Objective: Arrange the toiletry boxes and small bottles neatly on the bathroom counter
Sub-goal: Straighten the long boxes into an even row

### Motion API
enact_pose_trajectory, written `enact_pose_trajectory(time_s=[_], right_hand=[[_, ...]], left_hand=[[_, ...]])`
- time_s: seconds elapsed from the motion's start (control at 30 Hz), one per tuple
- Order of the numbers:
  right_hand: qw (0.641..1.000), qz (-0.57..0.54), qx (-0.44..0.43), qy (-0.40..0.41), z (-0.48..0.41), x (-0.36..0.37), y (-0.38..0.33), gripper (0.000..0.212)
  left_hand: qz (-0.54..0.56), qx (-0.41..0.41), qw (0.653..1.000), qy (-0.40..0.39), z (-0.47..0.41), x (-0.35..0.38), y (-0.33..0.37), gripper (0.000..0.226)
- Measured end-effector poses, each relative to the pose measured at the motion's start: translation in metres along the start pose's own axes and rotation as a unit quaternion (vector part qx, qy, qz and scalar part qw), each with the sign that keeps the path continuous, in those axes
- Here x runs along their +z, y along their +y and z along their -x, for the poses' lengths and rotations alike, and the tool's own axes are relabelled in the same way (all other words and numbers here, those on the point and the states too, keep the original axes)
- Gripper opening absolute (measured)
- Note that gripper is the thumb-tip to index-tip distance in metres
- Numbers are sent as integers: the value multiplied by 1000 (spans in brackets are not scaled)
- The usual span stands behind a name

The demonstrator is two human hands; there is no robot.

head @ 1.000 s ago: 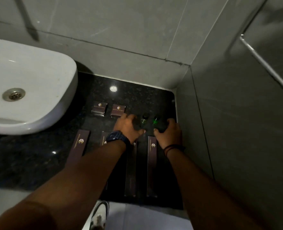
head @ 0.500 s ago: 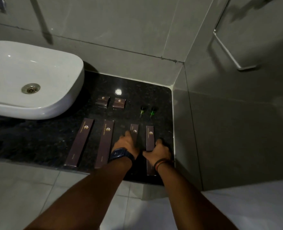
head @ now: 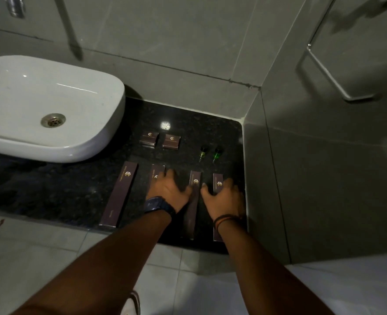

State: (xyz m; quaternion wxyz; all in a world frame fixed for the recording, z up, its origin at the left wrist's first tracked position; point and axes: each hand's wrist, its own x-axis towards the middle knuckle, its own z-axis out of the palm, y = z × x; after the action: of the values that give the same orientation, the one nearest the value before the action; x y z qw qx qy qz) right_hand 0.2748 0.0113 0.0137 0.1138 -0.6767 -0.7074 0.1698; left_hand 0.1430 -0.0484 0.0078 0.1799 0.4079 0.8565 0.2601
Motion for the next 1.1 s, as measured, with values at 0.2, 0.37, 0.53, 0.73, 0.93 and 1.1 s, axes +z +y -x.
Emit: enact_pose_trajectory(time_s=[0.2,0.37,0.53,0.73,0.93,1.1], right_hand=[[989,-76,-85,-88,22,23,-78,56],[979,-42,-72,-188,42,56,-106,89],[980,-23,-45,-190,45,70,-106,79],[986,-10,-31,-162,37,68,-102,85],[991,-23,-100,-80,-13,51,-117,74],[981,43,-168,-92,-73,50,-132,64]], left_hand=[[-86,-91,991,46,-28,-58,-65,61],[-55,-204,977,-28,-27,-75,-101,81],[-32,-198,977,-67,-26,-65,-115,75],[-36,-192,978,-73,-33,-68,-107,83],[-99,-60,993,15,-67,-73,-85,72],[-89,5,996,-10,-129,-78,-66,55]])
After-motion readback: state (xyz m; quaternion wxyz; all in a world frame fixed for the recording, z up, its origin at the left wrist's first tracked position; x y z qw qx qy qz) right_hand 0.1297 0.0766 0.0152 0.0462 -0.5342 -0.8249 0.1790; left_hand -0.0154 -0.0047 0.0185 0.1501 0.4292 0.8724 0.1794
